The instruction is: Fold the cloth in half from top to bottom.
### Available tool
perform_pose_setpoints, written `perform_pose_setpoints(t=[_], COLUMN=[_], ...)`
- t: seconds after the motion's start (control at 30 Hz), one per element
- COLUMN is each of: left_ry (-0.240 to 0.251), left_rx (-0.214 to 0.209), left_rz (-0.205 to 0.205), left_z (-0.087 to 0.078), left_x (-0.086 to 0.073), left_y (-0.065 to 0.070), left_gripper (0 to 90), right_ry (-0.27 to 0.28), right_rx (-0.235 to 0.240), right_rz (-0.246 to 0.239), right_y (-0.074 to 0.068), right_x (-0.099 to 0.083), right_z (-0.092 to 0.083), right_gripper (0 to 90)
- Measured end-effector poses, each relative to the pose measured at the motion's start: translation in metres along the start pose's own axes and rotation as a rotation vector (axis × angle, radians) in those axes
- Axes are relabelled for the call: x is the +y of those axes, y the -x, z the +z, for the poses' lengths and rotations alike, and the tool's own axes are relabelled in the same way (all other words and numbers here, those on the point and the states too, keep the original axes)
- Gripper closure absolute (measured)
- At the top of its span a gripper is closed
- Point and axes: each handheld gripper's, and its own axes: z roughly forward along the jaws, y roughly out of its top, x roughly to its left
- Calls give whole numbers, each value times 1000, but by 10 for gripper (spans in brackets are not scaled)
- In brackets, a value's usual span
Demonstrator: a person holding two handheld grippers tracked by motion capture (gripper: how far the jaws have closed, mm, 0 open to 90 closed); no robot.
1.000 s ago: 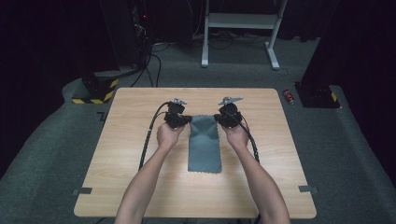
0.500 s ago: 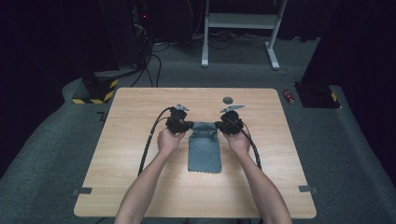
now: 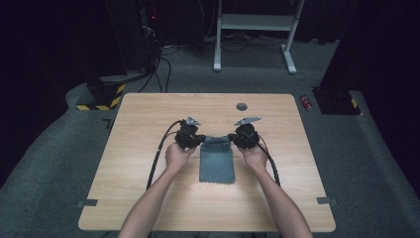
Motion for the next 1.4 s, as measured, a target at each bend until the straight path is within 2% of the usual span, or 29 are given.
perform_pose_setpoints(t=[0.17,0.43,0.67,0.83,1.07,1.17,1.4], left_ry=[4,25,37,44,52,62,65], left_rx=[-8,-20,-26,-35,-29,-39,-43], left_rz=[7,-18,-5,-10,22,9,17], left_z=[-3,-6,-10,-13,-18,-20,-22], left_x=[-5,-10,-13,-16,-18,-21,-27], left_y=[2,4,6,8,12,15,18], left_gripper=[891,891,891,891,891,891,891], right_ry=[5,25,29,29,35,37,36], right_rx=[11,20,29,36,45,47,66], right_rz=[-1,-9,-9,-15,-24,-31,-33], right_y=[-2,-5,-6,-7,-10,-11,-15], right_x=[-4,-8,-12,-13,-17,-19,-25], right_z=[-4,-8,-10,-13,-17,-18,-22], right_gripper=[897,897,898,898,898,897,897])
